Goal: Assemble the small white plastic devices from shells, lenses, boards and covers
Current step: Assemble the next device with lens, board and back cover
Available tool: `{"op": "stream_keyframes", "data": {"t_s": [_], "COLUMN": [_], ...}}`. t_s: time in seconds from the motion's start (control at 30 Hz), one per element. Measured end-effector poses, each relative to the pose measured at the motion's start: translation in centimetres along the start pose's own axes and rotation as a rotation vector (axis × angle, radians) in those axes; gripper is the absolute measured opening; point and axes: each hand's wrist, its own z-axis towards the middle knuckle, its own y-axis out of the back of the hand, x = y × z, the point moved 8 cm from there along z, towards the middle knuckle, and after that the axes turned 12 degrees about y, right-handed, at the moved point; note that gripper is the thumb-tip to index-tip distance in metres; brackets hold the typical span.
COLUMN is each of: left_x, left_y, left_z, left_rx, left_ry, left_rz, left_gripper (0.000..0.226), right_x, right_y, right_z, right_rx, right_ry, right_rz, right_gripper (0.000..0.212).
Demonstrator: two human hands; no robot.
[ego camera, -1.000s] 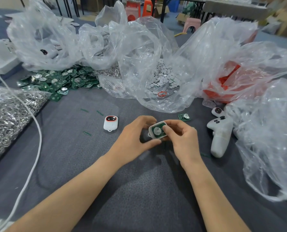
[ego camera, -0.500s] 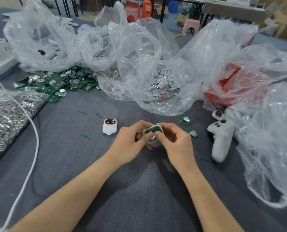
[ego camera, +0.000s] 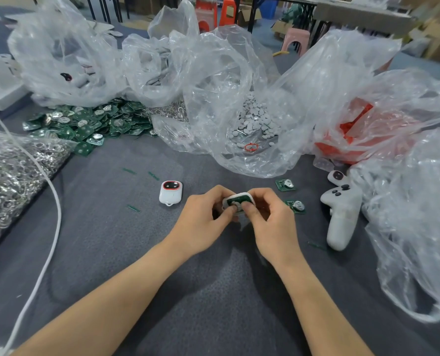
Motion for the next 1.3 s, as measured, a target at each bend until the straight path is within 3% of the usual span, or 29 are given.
{"op": "stream_keyframes", "data": {"t_s": [0.17, 0.43, 0.8, 0.97, 1.1, 1.3], "left_x": [-0.1, 0.3, 0.3, 0.2, 0.8, 2.4], "left_y": [-0.4, -0.4, -0.8, -0.6, 0.0, 1.0], "left_z": [-0.2, -0.1, 0.1, 0.2, 1.1, 2.6], "left_rx": [-0.033, 0.009, 0.058, 0.171, 0.248, 0.137], "left_ry": [0.021, 0.073, 0.068, 0.073, 0.175, 0.352], "left_rz": [-0.033, -0.028, -0.08, -0.23, -0.459, -0.851], "left_gripper": [0.013, 0.025, 0.016, 0.029, 0.035, 0.03], "right_x": [-0.1, -0.8, -0.8, 0.0, 0.6, 4.4], "right_y": [0.3, 0.3, 0.6, 0.4, -0.9, -3.6], "right_z": [0.1, -0.2, -0.3, 0.6, 2.7, 8.8], "right_rx": [-0.01, -0.018, -0.019, -0.005, 0.083, 0.131], "right_ry": [0.012, -0.059, -0.072, -0.028, -0.044, 0.064], "right_rz": [-0.035, 0.037, 0.058, 0.088, -0.06, -0.264], "right_gripper": [0.015, 0.014, 0.014, 0.015, 0.013, 0.005]}}
